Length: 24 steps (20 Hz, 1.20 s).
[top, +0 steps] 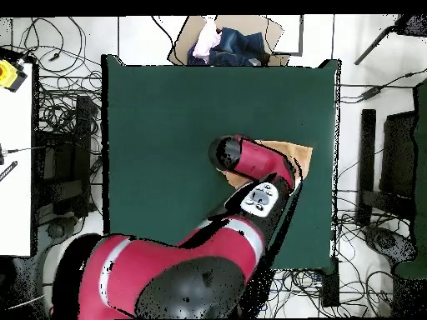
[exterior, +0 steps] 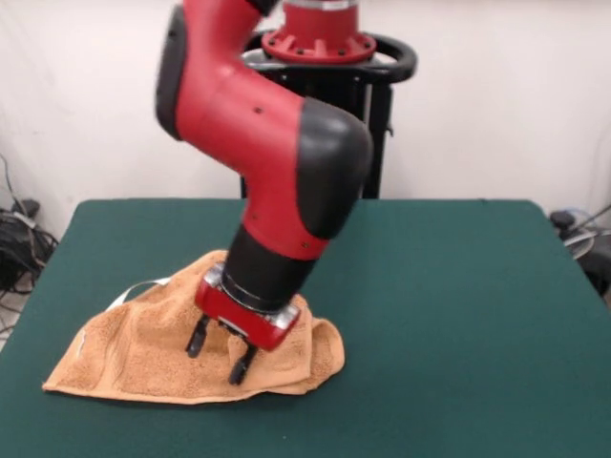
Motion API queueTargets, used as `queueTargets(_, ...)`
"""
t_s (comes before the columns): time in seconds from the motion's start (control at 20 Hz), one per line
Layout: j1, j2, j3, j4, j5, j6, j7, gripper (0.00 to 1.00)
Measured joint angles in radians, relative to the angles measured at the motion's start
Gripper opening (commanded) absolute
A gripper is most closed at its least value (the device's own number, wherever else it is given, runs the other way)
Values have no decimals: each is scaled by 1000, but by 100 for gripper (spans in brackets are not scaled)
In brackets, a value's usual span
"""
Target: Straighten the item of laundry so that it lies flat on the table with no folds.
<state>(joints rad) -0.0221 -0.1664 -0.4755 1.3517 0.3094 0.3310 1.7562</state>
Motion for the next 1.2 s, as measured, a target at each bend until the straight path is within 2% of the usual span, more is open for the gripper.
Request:
queueTargets(0.15,-57,-57,66,45,-35,0,0,100)
queueTargets(0.55,-95,-120,158,85,-111,0,0,100)
queueTargets(1.2,-138,-137,270,90,-201,0,0,100)
